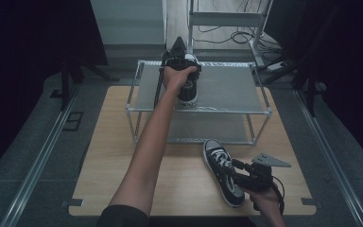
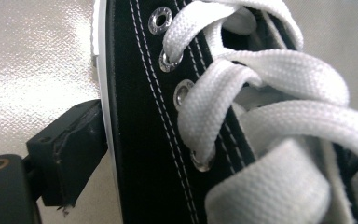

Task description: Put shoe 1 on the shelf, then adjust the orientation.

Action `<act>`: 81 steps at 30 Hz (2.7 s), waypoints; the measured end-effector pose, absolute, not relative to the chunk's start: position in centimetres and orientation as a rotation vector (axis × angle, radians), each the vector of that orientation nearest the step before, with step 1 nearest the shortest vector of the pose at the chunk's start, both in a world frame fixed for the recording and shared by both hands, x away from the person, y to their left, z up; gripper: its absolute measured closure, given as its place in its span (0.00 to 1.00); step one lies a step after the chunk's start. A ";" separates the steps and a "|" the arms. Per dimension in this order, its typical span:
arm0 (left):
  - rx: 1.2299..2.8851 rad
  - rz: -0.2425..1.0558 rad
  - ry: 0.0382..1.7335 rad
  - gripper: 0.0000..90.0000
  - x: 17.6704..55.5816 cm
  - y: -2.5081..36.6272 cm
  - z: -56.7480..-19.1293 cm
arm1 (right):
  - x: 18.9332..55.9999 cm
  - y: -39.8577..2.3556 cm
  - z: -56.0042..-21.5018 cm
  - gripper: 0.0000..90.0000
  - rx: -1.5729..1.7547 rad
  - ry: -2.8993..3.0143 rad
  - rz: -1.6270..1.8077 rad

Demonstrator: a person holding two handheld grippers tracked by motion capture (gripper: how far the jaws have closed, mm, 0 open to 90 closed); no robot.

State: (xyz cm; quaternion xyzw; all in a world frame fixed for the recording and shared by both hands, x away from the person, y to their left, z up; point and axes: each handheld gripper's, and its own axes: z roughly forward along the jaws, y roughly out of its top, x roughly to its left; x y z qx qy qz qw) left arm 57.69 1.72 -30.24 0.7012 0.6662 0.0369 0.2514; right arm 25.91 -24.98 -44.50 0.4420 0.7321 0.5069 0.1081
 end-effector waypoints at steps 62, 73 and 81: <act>1.954 0.108 1.094 0.22 41.5 11.0 -26.9 | 18.0 -22.0 -46.9 0.99 1.150 2.300 1.353; 1.948 0.090 1.092 0.22 39.9 12.7 -29.4 | 18.3 -23.8 -48.8 1.00 1.212 2.284 1.279; 1.949 0.064 1.105 0.22 39.6 13.3 -31.1 | 19.0 -26.5 -48.6 1.00 1.269 2.221 1.240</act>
